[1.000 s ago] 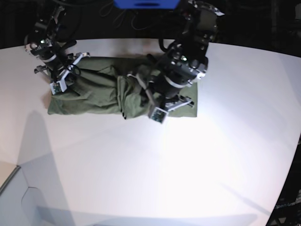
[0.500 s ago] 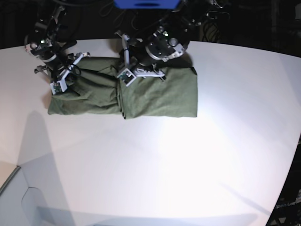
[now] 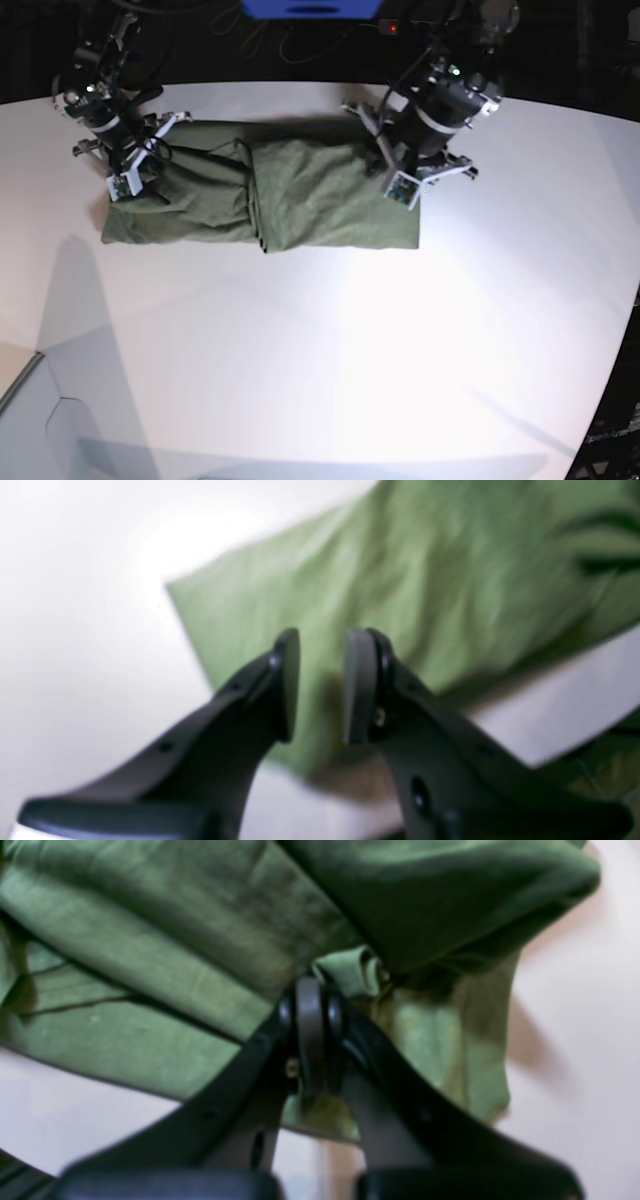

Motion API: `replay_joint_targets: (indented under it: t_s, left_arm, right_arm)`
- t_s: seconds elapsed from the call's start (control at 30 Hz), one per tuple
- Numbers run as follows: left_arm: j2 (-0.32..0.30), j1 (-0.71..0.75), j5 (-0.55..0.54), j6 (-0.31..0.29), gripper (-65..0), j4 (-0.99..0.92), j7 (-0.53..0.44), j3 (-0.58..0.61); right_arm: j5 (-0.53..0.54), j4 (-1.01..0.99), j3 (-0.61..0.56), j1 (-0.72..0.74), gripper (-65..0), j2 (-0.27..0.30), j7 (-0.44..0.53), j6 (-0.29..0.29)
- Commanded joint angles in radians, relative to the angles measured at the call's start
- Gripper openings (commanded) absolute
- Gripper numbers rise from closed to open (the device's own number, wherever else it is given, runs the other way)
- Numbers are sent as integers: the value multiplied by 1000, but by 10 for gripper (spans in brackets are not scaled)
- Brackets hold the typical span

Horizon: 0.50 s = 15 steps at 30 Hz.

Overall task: Layout the t-shirt on the table in an organized manner, then fold the t-shirt properly
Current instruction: 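Release the folded end and raise the left gripper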

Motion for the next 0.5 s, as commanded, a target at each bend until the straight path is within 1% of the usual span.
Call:
replay_joint_targets:
  t_s: [0.0,0.23,0.33,0.47]
  left_arm:
    - [-3,0,-2,2,-502,18,-21,-22]
    - [4,5,-2,2,-502,16,-21,-123]
    - [5,-1,-2,2,-502,-1,-21,-125]
    - [5,-3,-2,1,-502,-74,-23,-122]
  right_arm:
    - [7,14,1,4,-650,3,12,-4]
    - [7,14,1,4,-650,3,12,-4]
    - [7,14,1,4,-650,3,12,-4]
    - [7,14,1,4,-650,3,12,-4]
